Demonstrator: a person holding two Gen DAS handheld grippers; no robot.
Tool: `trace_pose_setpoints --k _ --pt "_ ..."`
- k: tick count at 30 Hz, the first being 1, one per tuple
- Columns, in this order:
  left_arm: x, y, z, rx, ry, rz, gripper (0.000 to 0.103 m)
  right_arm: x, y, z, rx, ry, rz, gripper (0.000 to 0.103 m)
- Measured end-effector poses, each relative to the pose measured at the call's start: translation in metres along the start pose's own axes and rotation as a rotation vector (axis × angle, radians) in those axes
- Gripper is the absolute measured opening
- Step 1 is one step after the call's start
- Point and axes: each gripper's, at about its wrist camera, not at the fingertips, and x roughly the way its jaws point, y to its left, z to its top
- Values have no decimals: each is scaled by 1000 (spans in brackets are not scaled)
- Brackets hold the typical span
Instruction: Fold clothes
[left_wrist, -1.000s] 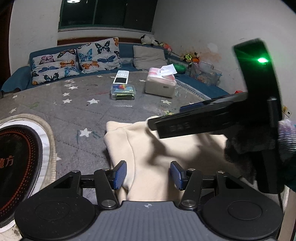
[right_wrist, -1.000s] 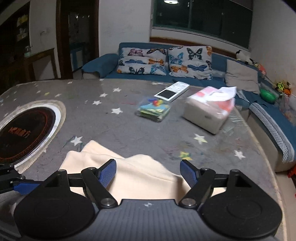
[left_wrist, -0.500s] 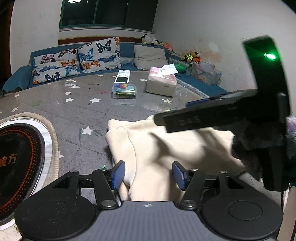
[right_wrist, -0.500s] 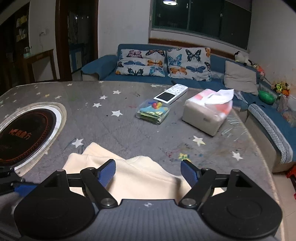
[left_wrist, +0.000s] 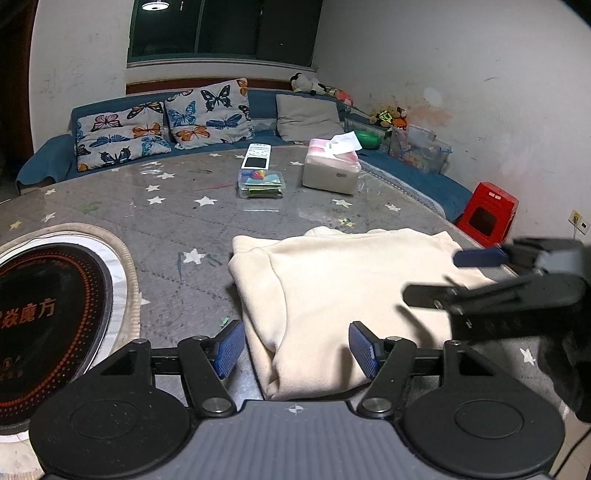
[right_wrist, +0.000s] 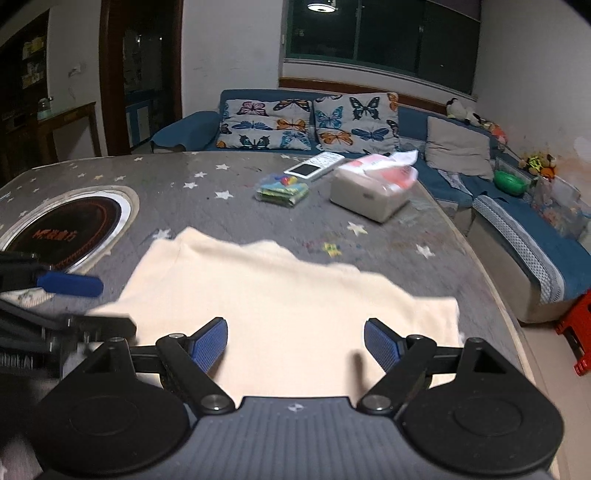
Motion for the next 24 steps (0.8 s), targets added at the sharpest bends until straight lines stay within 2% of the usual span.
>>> trace_pose_setpoints --k 7,15,24 --pt "2 -1 -3 -4 18 18 66 1 4 -19 25 -5 -12 83" --pt "-9 1 -8 -19 18 24 75 -25 5 -29 55 -42 -4 84" --pt "-22 -4 -16 -33 23 35 88 -49 13 -40 68 -45 -5 92"
